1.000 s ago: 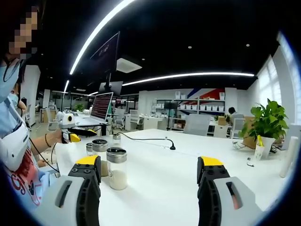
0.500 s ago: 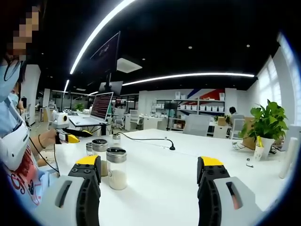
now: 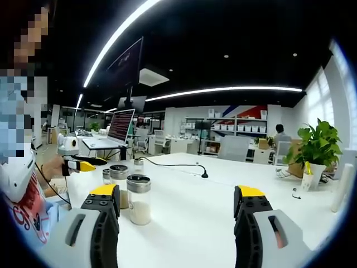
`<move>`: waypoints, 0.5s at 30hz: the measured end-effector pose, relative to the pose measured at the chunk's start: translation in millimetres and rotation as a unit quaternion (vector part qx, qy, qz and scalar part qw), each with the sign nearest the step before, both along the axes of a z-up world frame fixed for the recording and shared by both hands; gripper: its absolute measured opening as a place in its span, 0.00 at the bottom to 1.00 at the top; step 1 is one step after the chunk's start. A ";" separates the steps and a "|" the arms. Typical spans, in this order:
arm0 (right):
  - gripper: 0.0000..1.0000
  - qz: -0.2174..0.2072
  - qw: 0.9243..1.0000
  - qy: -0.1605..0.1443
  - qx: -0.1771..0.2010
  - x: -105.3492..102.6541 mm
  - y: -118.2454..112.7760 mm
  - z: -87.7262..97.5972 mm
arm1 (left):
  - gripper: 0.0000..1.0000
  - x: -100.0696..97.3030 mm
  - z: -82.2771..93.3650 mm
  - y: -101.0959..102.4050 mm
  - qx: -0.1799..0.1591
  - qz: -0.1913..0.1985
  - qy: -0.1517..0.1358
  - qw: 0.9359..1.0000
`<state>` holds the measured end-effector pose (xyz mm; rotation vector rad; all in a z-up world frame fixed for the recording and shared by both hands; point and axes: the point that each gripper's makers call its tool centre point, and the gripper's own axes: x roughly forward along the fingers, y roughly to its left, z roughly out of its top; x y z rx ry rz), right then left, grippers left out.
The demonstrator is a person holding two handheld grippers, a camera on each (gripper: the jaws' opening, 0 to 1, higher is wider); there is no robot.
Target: Rotate the seasoning bottle until the label or dispensing opening points toward the visible target arrow and the bottle remains upright within the marked orientation range
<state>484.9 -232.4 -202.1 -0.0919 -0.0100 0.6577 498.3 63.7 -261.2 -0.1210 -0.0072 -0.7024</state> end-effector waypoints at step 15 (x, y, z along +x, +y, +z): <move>0.86 -0.002 1.000 -0.004 -0.003 -0.8 -1.0 1.3 | 0.55 14.0 -12.7 7.5 0.003 0.133 0.004 0.991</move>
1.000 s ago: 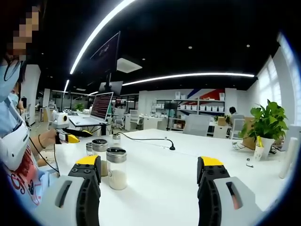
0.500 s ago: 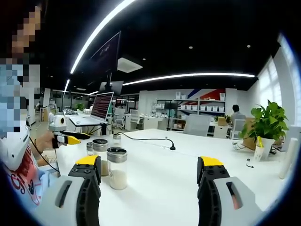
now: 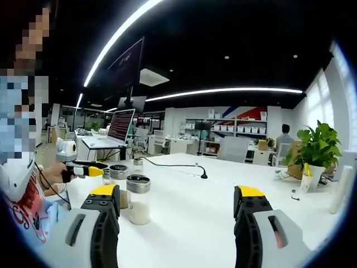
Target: Rotate the seasoning bottle until the label or dispensing opening points toward the visible target arrow and the bottle remains upright within the marked orientation range
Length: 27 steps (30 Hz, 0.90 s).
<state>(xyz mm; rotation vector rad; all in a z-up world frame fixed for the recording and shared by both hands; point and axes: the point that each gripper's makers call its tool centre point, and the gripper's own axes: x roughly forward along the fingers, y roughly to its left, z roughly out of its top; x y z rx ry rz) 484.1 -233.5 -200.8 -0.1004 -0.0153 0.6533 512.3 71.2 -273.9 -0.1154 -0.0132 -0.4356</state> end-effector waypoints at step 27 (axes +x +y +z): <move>0.85 -0.008 1.000 -0.006 0.008 -0.8 -4.8 4.2 | 0.33 14.9 -7.7 -4.5 -0.007 0.026 0.004 1.000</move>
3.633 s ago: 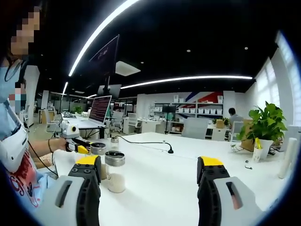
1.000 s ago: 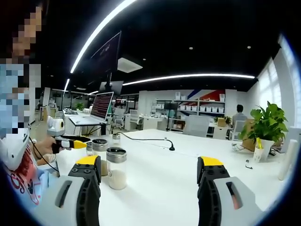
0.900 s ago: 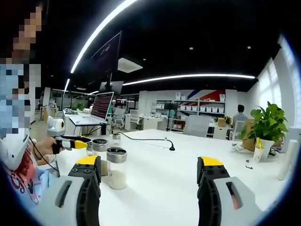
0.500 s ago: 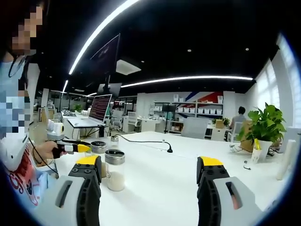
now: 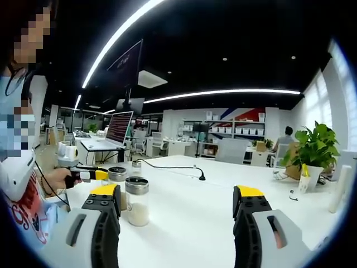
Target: Rotate the seasoning bottle until the label or dispensing opening points toward the visible target arrow and the bottle remains upright within the marked orientation range
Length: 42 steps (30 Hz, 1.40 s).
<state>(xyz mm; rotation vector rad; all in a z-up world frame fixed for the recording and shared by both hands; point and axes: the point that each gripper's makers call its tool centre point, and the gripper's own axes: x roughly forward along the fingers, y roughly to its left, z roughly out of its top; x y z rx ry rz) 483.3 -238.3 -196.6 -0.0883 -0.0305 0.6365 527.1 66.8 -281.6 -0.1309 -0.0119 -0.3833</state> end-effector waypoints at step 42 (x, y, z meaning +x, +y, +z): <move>0.85 0.010 1.000 0.004 -0.004 -1.4 5.9 -2.2 | 0.32 -0.9 -1.2 -6.5 0.012 -0.142 -0.015 0.990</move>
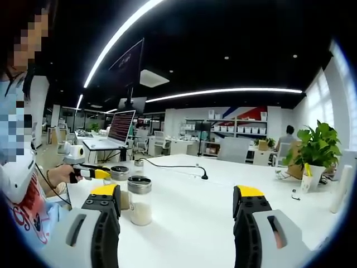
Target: Rotate the seasoning bottle until the label or dispensing opening points toward the visible target arrow and the bottle remains upright within the marked orientation range
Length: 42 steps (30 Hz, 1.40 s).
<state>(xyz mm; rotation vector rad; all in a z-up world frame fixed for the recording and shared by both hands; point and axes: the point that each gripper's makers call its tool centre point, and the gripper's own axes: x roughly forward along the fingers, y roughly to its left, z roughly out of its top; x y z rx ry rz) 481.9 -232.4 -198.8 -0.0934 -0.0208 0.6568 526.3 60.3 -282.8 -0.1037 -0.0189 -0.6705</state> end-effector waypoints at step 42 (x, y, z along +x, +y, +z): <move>0.85 0.005 1.000 0.007 -0.001 0.6 4.0 -2.6 | 0.32 3.2 0.0 -7.8 -0.015 -0.166 0.016 0.986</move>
